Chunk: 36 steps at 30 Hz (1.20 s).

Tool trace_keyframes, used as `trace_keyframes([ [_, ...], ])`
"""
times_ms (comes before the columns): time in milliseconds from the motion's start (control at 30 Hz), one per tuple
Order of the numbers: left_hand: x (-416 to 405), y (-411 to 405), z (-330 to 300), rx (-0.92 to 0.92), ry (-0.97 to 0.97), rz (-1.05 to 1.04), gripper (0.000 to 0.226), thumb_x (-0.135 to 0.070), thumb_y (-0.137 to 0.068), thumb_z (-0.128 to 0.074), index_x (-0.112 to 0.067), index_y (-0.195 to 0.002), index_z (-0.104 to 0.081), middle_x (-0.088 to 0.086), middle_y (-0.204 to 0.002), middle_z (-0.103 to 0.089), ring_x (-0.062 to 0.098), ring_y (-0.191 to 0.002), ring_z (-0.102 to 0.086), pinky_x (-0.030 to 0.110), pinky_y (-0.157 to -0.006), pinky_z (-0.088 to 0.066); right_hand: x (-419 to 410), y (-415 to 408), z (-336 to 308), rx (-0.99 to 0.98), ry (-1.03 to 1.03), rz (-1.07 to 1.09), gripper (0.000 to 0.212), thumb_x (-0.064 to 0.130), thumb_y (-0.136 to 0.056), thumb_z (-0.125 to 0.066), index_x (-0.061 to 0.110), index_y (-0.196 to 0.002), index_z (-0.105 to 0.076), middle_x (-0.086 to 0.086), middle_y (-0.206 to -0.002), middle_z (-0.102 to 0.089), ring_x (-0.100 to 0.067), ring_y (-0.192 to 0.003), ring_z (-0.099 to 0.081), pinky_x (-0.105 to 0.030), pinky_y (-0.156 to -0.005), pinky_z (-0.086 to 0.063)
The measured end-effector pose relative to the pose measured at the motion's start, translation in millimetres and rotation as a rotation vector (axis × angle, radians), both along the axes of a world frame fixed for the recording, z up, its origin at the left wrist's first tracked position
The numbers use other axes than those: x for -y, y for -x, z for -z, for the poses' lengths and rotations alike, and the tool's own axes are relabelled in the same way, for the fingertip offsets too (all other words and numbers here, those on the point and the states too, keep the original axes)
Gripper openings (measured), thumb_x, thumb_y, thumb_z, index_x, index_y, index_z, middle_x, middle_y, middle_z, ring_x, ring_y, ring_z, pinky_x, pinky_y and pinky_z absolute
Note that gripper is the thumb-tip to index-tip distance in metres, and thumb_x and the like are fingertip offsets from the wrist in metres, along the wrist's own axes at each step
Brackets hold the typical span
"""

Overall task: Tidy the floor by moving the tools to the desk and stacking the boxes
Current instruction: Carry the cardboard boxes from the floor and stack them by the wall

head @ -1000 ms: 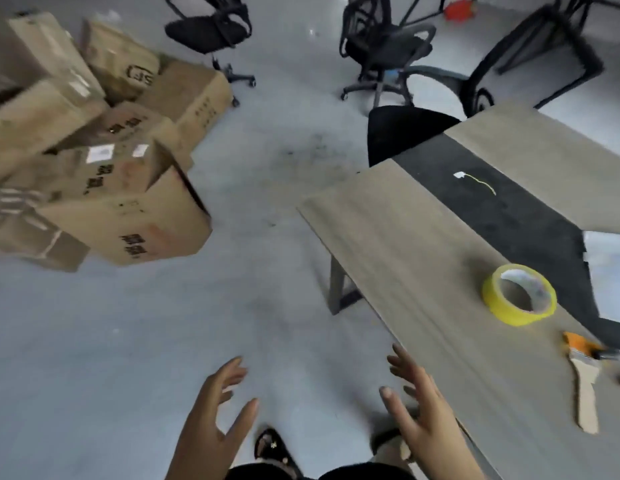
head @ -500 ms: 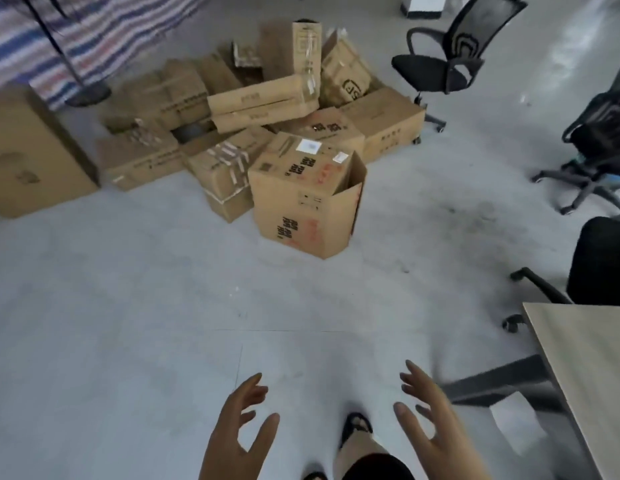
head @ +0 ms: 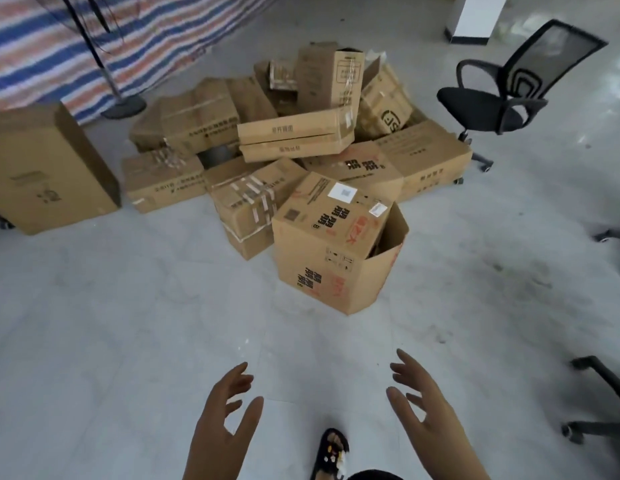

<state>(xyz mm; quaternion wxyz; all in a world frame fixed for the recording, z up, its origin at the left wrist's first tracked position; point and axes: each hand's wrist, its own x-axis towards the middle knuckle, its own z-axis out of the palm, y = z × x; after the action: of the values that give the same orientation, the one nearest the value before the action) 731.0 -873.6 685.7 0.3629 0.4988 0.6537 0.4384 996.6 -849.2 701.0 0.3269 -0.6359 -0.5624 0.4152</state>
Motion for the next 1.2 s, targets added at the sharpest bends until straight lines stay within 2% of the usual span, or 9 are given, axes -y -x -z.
trace_keyframes([
  [100, -52.1, 3.4, -3.2, 0.031, 0.023, -0.009, 0.043, -0.042, -0.071, -0.061, -0.065, -0.105, -0.048, -0.028, -0.107, -0.060, -0.006, -0.101, -0.058, 0.004, -0.080, -0.045, -53.2, 4.4, 3.2, -0.006, 0.046, -0.034, 0.049, 0.026, -0.087, -0.059, 0.052, -0.122, -0.035, 0.020, -0.120, -0.053, 0.018, -0.110, -0.046, -0.016, -0.090, -0.041],
  [200, -100.9, 11.4, -2.7, 0.054, 0.050, -0.013, 0.044, -0.056, -0.065, -0.055, -0.059, -0.108, -0.049, -0.027, -0.110, -0.059, -0.006, -0.103, -0.057, 0.005, -0.082, -0.045, -96.7, 13.4, 9.2, 0.012, 0.085, -0.019, 0.048, 0.026, -0.088, -0.058, 0.050, -0.122, -0.035, 0.021, -0.120, -0.052, 0.019, -0.110, -0.045, -0.008, -0.083, -0.039],
  [433, -251.1, 42.2, 13.2, 0.100, 0.162, 0.076, 0.048, -0.056, -0.057, -0.054, -0.046, -0.104, -0.057, -0.014, -0.099, -0.067, -0.009, -0.095, -0.058, 0.009, -0.077, -0.046, -205.3, 48.4, 30.8, 0.016, 0.145, 0.180, 0.045, 0.024, -0.089, -0.057, 0.048, -0.122, -0.038, 0.019, -0.118, -0.054, 0.017, -0.109, -0.047, -0.015, -0.086, -0.039],
  [500, -308.5, 59.9, 16.5, 0.087, 0.193, 0.172, 0.047, -0.051, -0.064, -0.058, -0.040, -0.109, -0.053, -0.014, -0.101, -0.066, -0.008, -0.098, -0.057, 0.012, -0.078, -0.045, -240.8, 66.7, 35.8, 0.005, 0.158, 0.278, 0.043, 0.024, -0.090, -0.056, 0.046, -0.123, -0.038, 0.018, -0.118, -0.054, 0.014, -0.109, -0.048, -0.017, -0.086, -0.039],
  [667, -441.0, 94.9, 19.4, -0.024, 0.240, 0.400, 0.037, -0.013, -0.088, -0.062, -0.036, -0.114, -0.050, -0.011, -0.110, -0.061, -0.009, -0.102, -0.054, 0.016, -0.081, -0.044, -318.3, 105.3, 36.9, -0.014, 0.195, 0.494, 0.043, 0.018, -0.090, -0.057, 0.039, -0.124, -0.043, 0.013, -0.117, -0.057, 0.009, -0.106, -0.053, -0.023, -0.085, -0.041],
  [867, -568.6, 101.1, 76.4, -0.175, 0.419, 0.579, 0.036, -0.020, -0.091, -0.057, -0.028, -0.124, -0.046, -0.007, -0.113, -0.056, 0.000, -0.103, -0.053, 0.024, -0.088, -0.042, -395.7, 99.4, 84.6, 0.001, 0.347, 0.663, 0.040, 0.023, -0.094, -0.051, 0.026, -0.133, -0.044, 0.001, -0.118, -0.056, -0.008, -0.101, -0.054, -0.025, -0.084, -0.037],
  [1000, -642.8, 91.5, 147.6, -0.295, 0.502, 0.532, 0.038, -0.021, -0.092, -0.056, -0.014, -0.128, -0.048, -0.001, -0.117, -0.050, 0.018, -0.114, -0.050, 0.029, -0.088, -0.040, -445.8, 77.7, 151.1, 0.006, 0.514, 0.750, 0.046, 0.032, -0.097, -0.045, 0.018, -0.140, -0.039, -0.006, -0.130, -0.053, -0.014, -0.104, -0.050, -0.028, -0.086, -0.036],
  [1067, -673.4, 89.9, 191.1, -0.314, 0.543, 0.425, 0.049, -0.028, -0.092, -0.056, -0.012, -0.137, -0.042, 0.004, -0.132, -0.047, 0.024, -0.122, -0.047, 0.037, -0.095, -0.043, -468.1, 63.8, 193.8, -0.039, 0.582, 0.830, 0.052, 0.037, -0.097, -0.042, 0.018, -0.144, -0.032, -0.008, -0.139, -0.047, -0.022, -0.114, -0.051, -0.034, -0.092, -0.038],
  [1200, -710.2, 85.1, 274.1, -0.195, 0.683, 0.141, 0.062, -0.039, -0.093, -0.052, -0.018, -0.146, -0.028, 0.010, -0.151, -0.032, 0.029, -0.136, -0.034, 0.049, -0.109, -0.033, -507.2, 34.9, 278.3, -0.185, 0.685, 1.058, 0.062, 0.049, -0.097, -0.036, 0.024, -0.150, -0.016, -0.003, -0.153, -0.030, -0.032, -0.133, -0.038, -0.048, -0.108, -0.031],
])
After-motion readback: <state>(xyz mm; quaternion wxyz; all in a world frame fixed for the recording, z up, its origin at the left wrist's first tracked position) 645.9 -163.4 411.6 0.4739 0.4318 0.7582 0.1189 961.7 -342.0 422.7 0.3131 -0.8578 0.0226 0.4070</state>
